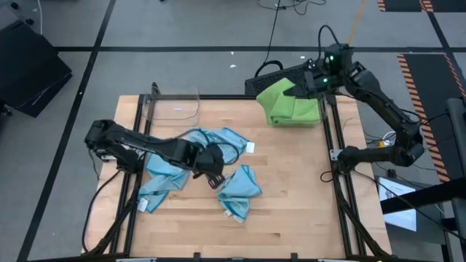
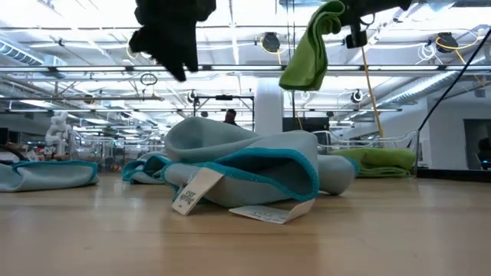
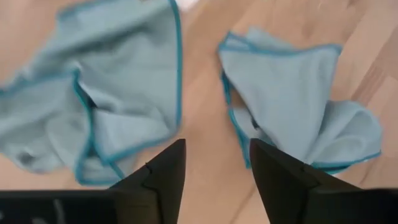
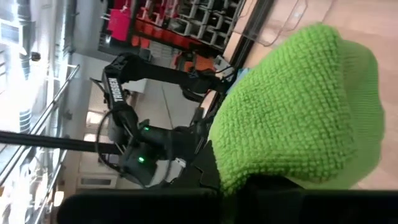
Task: Sort microfiber towel by color & place in baskets
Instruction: Stack the green towel on top of the green towel in the right transparent bin
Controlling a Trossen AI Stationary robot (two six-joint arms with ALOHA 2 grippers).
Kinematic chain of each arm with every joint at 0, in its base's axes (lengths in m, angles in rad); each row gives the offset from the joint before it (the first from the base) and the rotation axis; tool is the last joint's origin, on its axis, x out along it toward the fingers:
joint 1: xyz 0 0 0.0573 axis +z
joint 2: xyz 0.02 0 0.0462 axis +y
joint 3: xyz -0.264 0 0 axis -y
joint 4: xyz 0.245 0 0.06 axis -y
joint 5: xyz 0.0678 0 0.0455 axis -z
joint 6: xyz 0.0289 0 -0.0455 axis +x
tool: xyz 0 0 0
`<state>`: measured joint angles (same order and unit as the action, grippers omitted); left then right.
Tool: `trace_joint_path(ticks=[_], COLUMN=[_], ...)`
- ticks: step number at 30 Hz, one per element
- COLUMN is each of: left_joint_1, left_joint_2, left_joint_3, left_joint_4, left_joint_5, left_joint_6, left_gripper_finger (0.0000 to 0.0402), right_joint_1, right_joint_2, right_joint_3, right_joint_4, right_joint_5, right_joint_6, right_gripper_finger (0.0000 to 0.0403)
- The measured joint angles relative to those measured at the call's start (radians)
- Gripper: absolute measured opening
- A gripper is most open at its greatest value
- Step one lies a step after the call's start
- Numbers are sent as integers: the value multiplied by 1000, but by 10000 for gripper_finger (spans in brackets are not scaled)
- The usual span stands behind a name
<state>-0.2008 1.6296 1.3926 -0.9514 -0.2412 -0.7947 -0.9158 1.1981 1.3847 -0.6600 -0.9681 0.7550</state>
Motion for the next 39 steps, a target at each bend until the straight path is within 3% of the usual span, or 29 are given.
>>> trace_joint_path(ticks=[9, 13, 19, 26, 32, 39], left_joint_1=[103, 145, 185, 202, 208, 244], left_joint_2=[-132, -162, -172, -174, -244, -266], left_joint_3=[0, 0, 0, 0, 6, 6], left_joint_4=[20, 19, 16, 25, 235, 431], left_joint_5=[-7, -1, 50, 86, 128, 110], left_joint_6=[239, 334, 429, 422, 414, 524], left_gripper_finger=[149, 140, 136, 136, 136, 136], right_joint_1=[-82, -117, -173, -223, -244, -267], right_joint_2=[84, 126, 191, 253, 284, 295], right_joint_3=[121, 132, 133, 133, 133, 133], right_joint_4=[-281, -379, -436, -442, -440, -412], right_joint_5=[8, 77, 188, 208, 159, 127], right_joint_6=[-129, -221, -327, -402, -455, -469], right_gripper_finger=[1, 1, 1, 1, 1, 1])
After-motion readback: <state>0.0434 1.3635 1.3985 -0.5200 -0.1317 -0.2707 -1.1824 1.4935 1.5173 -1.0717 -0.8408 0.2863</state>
